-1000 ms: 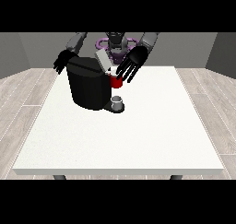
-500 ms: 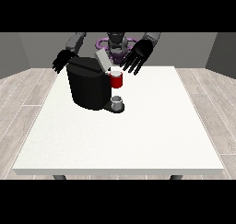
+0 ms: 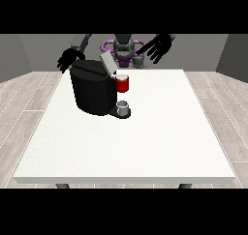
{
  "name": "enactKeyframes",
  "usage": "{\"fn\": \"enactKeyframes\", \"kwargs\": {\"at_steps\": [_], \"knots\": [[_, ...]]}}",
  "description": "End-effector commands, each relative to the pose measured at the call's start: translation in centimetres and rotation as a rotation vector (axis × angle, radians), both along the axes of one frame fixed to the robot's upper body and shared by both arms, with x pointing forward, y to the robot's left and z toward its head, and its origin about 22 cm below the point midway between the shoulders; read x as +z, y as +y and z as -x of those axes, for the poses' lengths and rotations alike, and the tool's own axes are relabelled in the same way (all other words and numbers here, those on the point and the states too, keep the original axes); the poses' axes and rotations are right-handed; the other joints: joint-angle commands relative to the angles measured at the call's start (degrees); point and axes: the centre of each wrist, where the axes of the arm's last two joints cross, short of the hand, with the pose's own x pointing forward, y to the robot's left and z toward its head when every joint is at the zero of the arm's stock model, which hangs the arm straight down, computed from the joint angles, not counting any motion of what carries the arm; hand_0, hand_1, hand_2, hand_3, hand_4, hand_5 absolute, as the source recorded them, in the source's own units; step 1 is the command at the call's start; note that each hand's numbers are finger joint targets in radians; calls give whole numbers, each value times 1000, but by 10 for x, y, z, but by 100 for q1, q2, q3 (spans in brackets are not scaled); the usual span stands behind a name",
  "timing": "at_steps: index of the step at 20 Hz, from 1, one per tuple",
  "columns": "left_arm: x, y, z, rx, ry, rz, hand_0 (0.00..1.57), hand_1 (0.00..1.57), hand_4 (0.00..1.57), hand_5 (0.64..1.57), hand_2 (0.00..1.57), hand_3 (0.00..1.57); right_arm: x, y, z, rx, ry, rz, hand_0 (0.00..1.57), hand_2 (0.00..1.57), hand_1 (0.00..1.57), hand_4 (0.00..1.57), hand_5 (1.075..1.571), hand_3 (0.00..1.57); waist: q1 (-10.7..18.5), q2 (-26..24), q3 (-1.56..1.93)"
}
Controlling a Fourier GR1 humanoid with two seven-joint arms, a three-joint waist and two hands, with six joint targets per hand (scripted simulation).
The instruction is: Insert the coffee pod into the coffee machine and close the lid
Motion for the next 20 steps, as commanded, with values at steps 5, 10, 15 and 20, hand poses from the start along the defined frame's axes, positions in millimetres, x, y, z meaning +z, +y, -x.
{"fn": "enactKeyframes", "kwargs": {"at_steps": [5, 10, 15, 20], "knots": [[-118, 3, 48, 40, 185, 359, 0, 0, 0, 1571, 0, 0, -20, -20, 30, -76, 110, -25, 0, 0, 0, 399, 1571, 0, 595, -1141, 0], [-144, -5, 66, 69, 251, 500, 0, 0, 227, 1571, 0, 0, -26, -25, 45, -9, 85, 84, 0, 0, 0, 357, 1571, 0, 729, -1390, 3], [-163, 29, 84, 137, 336, 532, 0, 0, 0, 1571, 0, 0, 17, -13, 24, 144, 40, 61, 0, 0, 0, 289, 1571, 0, 771, -1768, 2], [-188, 33, 111, 145, 327, 606, 0, 0, 57, 1571, 0, 0, 51, -15, 8, 202, -24, 109, 0, 0, 0, 43, 1571, 0, 949, -1692, 2]]}}
